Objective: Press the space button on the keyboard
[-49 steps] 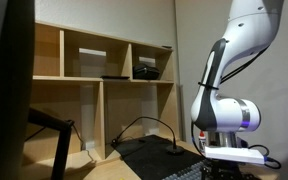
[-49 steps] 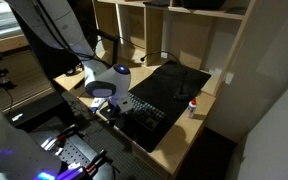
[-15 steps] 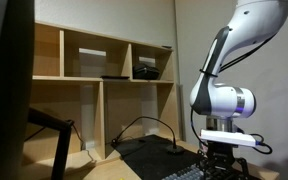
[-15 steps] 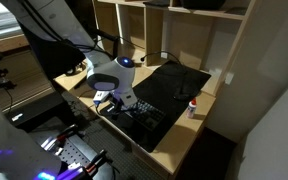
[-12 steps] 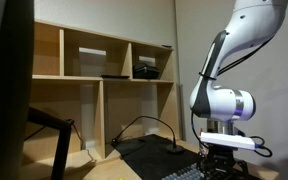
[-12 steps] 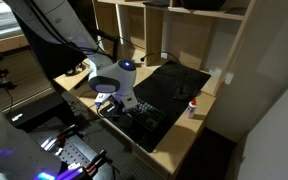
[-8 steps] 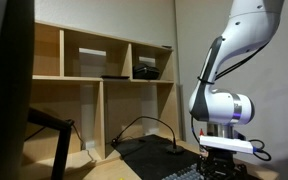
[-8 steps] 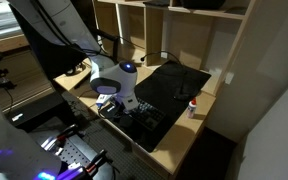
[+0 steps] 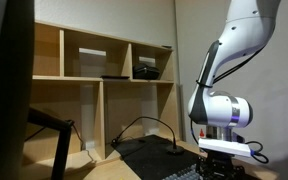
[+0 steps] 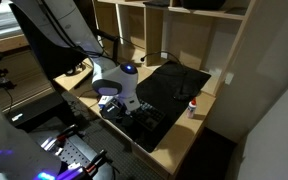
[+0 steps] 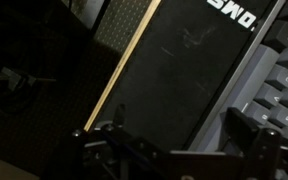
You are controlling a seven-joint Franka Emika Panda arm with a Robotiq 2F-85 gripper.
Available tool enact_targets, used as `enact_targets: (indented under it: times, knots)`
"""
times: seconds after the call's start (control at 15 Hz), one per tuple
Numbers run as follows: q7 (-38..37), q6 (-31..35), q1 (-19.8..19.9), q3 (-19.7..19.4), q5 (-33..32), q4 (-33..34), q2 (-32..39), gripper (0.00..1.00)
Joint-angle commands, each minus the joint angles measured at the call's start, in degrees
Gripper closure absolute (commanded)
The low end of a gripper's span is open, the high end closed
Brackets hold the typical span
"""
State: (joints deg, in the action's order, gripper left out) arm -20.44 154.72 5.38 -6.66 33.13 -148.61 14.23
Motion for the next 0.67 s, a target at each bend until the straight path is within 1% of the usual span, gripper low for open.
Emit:
enact_targets:
  times: [0.0,0.33,0.6]
  knots:
    - [2.33,1.88,1.52,1.41,1.77,0.83,1.79,0.00]
    - [4.17,1.79,2.22,2.11,3.97,0.84,1.28,0.00]
    - [6.16,1.87,1.66,1.93,7.12,1.10,2.37,0.00]
